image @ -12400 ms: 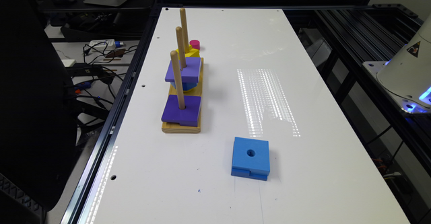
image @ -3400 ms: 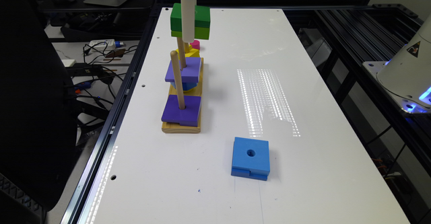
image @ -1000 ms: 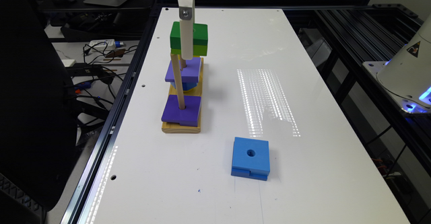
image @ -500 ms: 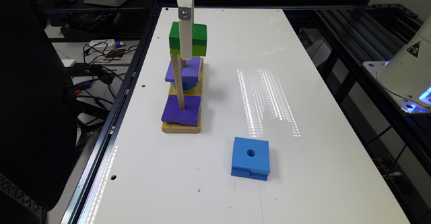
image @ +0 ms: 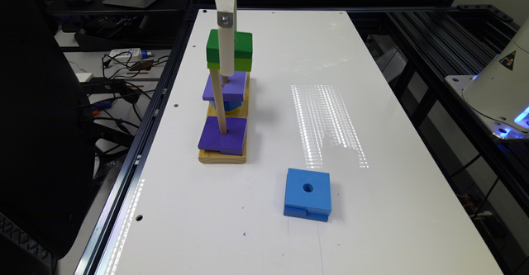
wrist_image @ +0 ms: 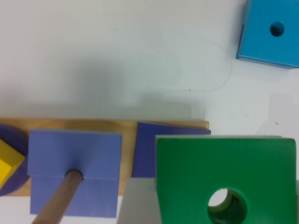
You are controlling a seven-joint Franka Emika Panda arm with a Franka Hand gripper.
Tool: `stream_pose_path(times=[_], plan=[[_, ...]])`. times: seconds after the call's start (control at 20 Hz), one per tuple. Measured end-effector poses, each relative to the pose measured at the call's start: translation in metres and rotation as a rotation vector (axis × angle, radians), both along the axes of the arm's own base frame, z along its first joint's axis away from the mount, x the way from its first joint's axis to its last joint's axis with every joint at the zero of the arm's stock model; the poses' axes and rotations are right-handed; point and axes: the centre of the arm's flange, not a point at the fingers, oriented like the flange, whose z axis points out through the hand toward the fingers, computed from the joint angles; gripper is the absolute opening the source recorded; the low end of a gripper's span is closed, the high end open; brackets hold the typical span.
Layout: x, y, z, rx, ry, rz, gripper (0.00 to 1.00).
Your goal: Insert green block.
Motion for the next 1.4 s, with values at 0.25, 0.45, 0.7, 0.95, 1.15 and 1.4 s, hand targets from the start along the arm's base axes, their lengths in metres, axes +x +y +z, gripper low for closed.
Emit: stream_pose_path(times=[0.25,0.45,0.7,0.95,1.15,1.4], plan=[[0.0001,0.0000,0.0001,-0.001,-0.001,0.001,0.00],[0.0001,0.0000,0.0001,-0.002,-0.001,0.001,0.00],[0.0002,-0.0001,-0.0012,-0.002,0.001,0.002,0.00],[0.0002,-0.0001,-0.0014,-0.002,0.001,0.002,0.00],[0.0002,-0.0001,-0.0014,-0.002,0.001,0.002,0.00],[0.0002,-0.0001,-0.0014,-0.002,0.001,0.002,0.00]])
